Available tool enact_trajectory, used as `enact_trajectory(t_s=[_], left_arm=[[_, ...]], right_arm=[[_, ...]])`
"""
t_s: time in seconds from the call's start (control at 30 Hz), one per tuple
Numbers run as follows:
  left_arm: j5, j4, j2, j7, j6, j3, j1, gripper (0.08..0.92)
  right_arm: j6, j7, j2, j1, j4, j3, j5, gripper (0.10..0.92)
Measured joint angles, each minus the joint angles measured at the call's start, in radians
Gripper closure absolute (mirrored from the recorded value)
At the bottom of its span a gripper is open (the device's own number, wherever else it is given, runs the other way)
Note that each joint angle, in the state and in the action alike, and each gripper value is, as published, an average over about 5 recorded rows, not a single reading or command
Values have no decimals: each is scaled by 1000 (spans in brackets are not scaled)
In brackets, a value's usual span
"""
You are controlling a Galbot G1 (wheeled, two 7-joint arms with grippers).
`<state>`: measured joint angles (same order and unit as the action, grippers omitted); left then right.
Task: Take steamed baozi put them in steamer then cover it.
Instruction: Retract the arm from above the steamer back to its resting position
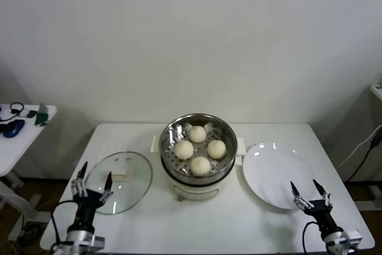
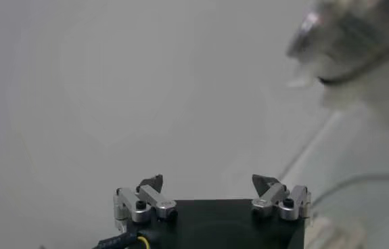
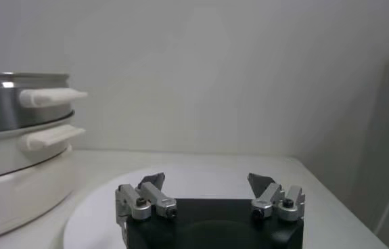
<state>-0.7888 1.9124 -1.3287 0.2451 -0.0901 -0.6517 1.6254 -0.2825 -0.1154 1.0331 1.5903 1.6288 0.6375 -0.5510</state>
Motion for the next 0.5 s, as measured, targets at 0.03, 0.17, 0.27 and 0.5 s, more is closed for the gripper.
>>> enact_trajectory(t_s=[0.03, 0.17, 0.27, 0.5], left_arm=[[-48, -18, 0, 12, 2, 3, -4, 177], [-222, -96, 2, 49, 11, 17, -25, 177], [-324, -147, 5, 65, 21, 24, -43, 177], [-456, -237, 15, 72, 49, 37, -91, 177]], right_arm=[[-4, 2, 6, 3, 0, 2, 2, 203], [-19, 8, 26, 16, 1, 11, 9, 203], [-25, 10, 35, 24, 4, 15, 13, 203], [-29, 14, 56, 32, 10, 17, 29, 203]])
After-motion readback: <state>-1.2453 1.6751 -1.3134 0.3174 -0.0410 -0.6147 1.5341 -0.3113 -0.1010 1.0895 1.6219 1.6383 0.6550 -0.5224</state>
